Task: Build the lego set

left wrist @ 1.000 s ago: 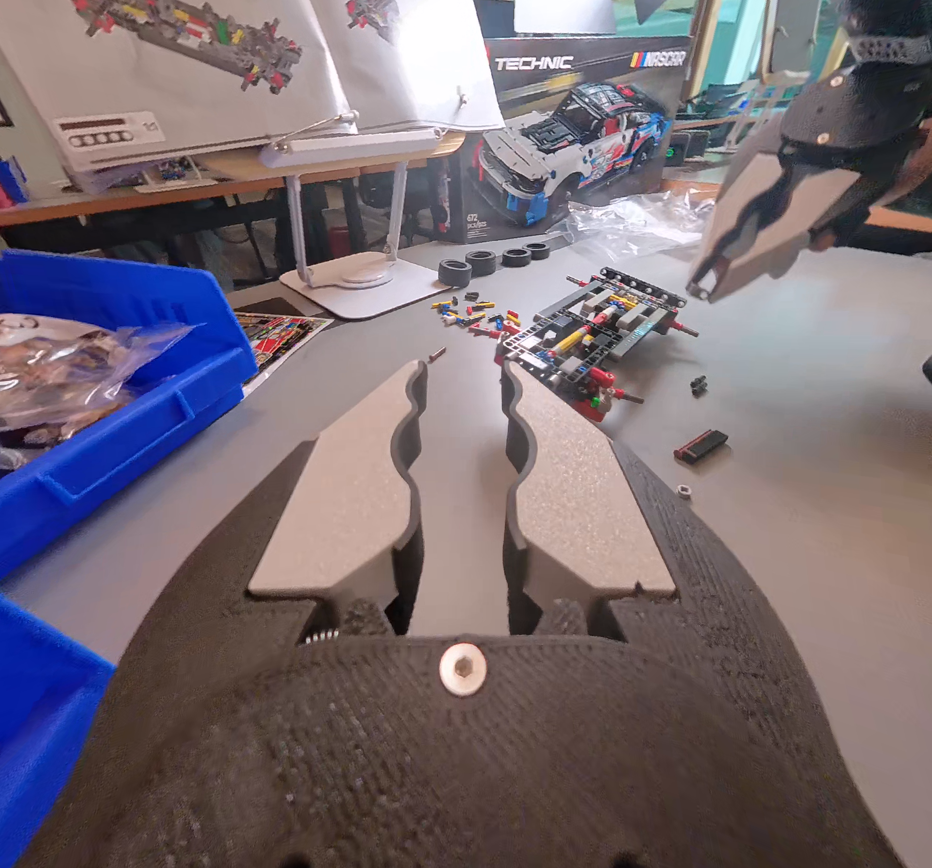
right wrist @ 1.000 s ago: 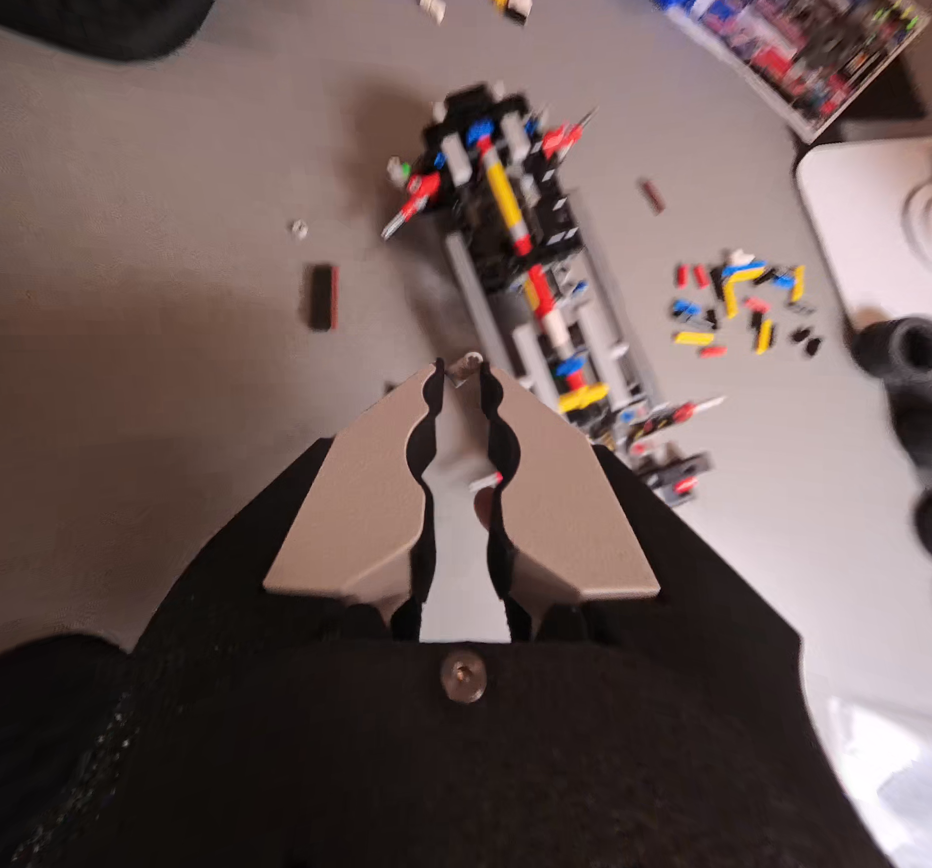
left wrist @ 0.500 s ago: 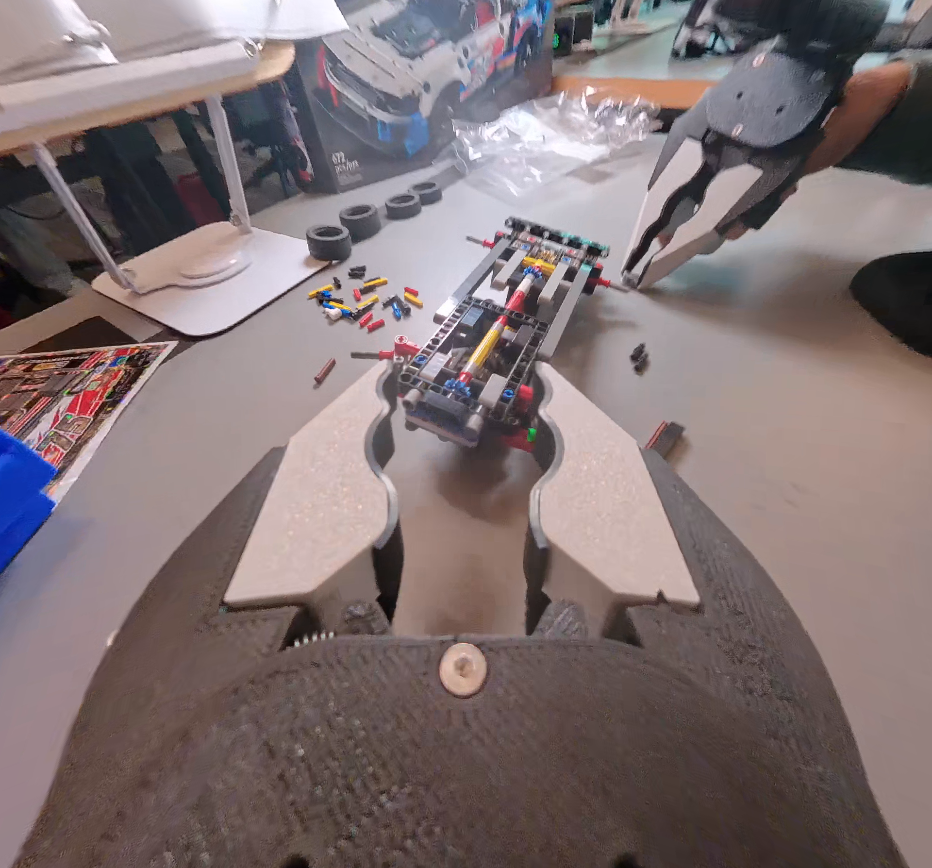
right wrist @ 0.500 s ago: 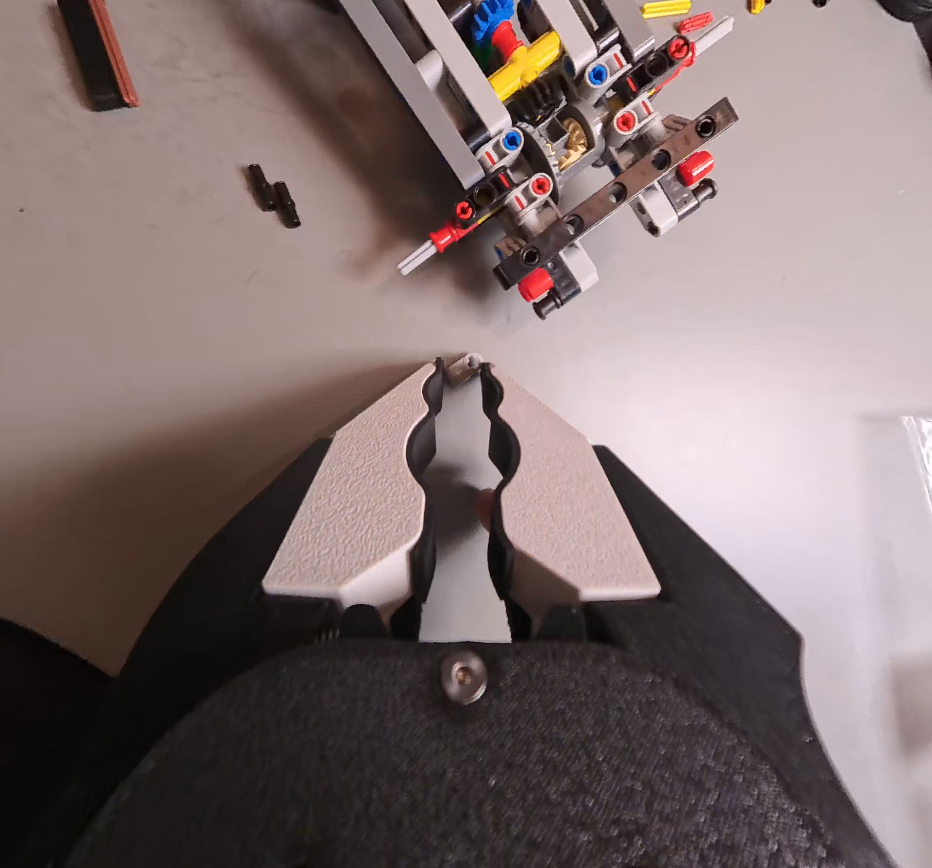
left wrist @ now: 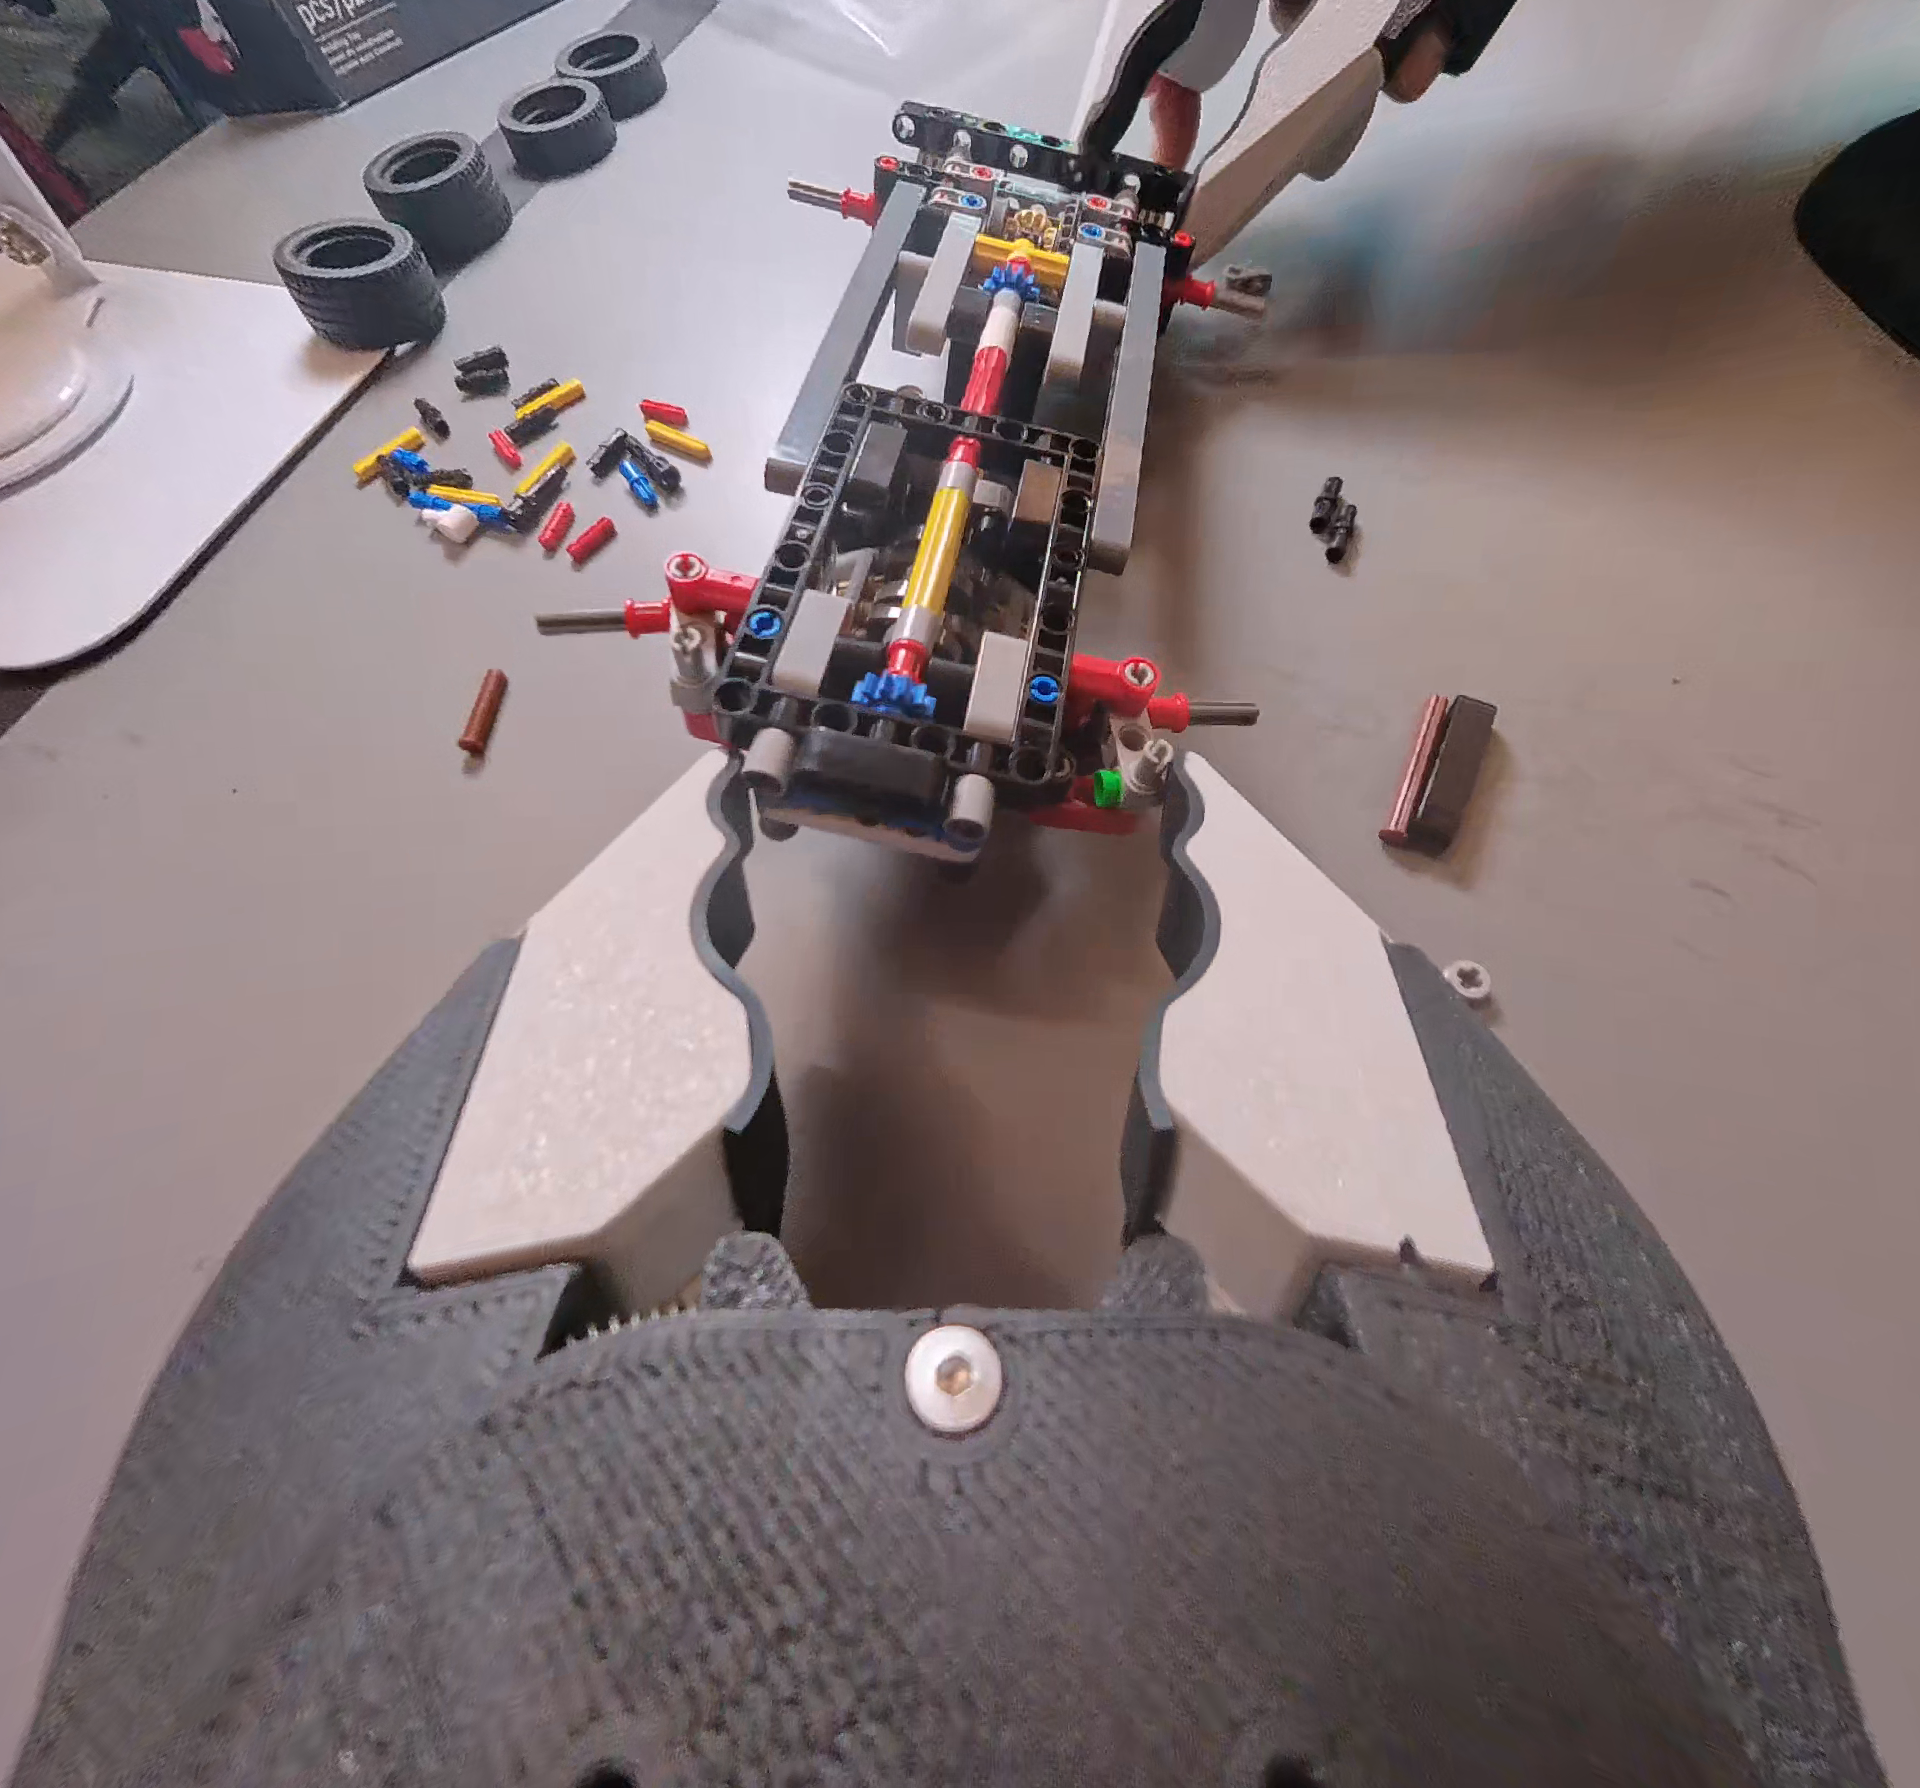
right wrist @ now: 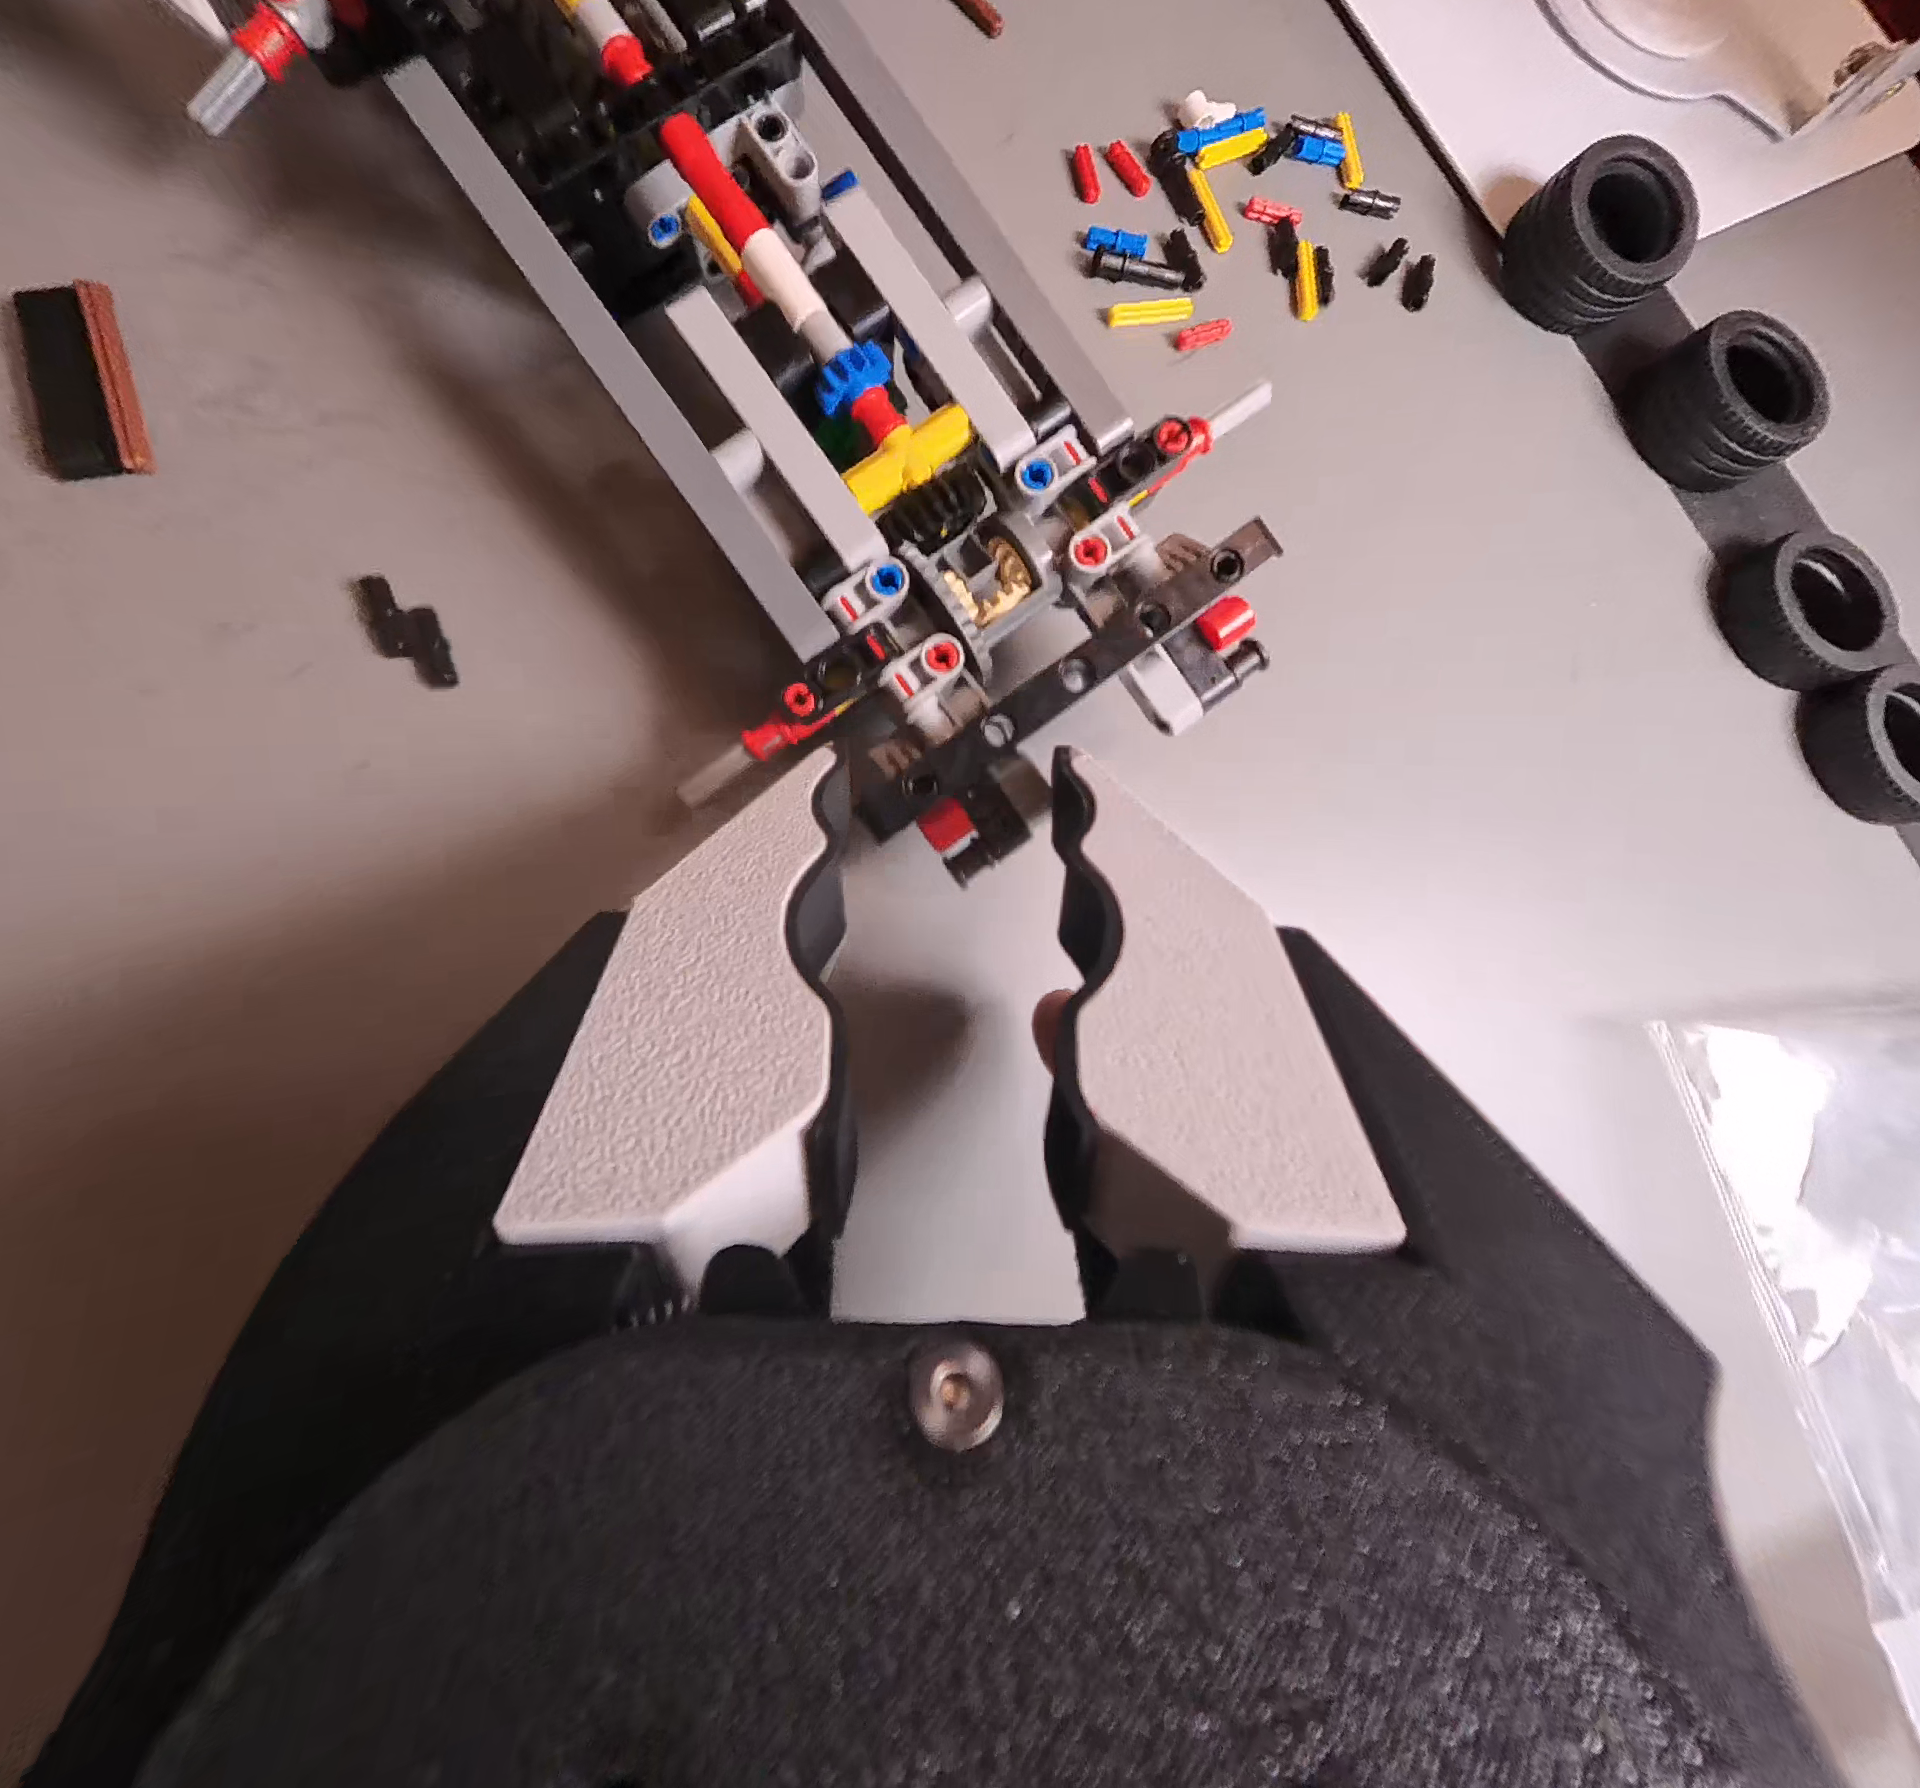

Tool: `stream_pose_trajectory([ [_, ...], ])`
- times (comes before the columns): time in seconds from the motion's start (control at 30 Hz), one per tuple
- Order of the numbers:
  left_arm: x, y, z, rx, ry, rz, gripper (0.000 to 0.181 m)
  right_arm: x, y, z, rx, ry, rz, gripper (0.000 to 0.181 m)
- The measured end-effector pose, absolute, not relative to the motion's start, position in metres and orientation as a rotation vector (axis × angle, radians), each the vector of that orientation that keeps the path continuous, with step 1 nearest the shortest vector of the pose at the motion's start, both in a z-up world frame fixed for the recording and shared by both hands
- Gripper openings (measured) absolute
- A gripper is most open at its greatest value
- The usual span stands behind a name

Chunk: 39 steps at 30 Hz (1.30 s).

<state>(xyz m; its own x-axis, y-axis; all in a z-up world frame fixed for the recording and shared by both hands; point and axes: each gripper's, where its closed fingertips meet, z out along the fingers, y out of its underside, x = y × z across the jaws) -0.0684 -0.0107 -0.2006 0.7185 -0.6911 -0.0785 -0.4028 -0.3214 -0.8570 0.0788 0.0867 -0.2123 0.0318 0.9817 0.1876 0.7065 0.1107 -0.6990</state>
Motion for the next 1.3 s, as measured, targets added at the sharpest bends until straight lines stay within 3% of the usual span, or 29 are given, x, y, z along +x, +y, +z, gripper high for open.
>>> stream_pose_trajectory([
  [0.03, -0.068, -0.008, -0.201, -1.959, 0.835, -0.383, 0.078, 0.076, 0.088, -0.211, -1.658, -1.722, 0.554, 0.032],
  [0.57, -0.086, 0.028, -0.184, -1.922, 0.733, -0.37, 0.073, 0.072, 0.123, -0.206, -1.733, -1.572, 0.533, 0.031],
  [0.77, -0.096, -0.01, -0.131, -1.775, 0.603, -0.442, 0.06, 0.083, 0.099, -0.135, -1.622, -1.376, 0.68, 0.033],
  [0.9, -0.066, -0.052, -0.146, -1.776, 0.781, -0.487, 0.042, 0.07, 0.032, -0.097, -1.455, -1.288, 0.962, 0.03],
  [1.13, -0.014, -0.087, -0.208, -1.908, 1.104, -0.5, 0.03, 0.041, -0.05, -0.17, -1.304, -1.586, 0.95, 0.027],
  [1.3, -0.001, -0.083, -0.229, -1.939, 1.206, -0.364, 0.021, 0.039, -0.061, -0.185, -1.267, -1.675, 0.896, 0.023],
])
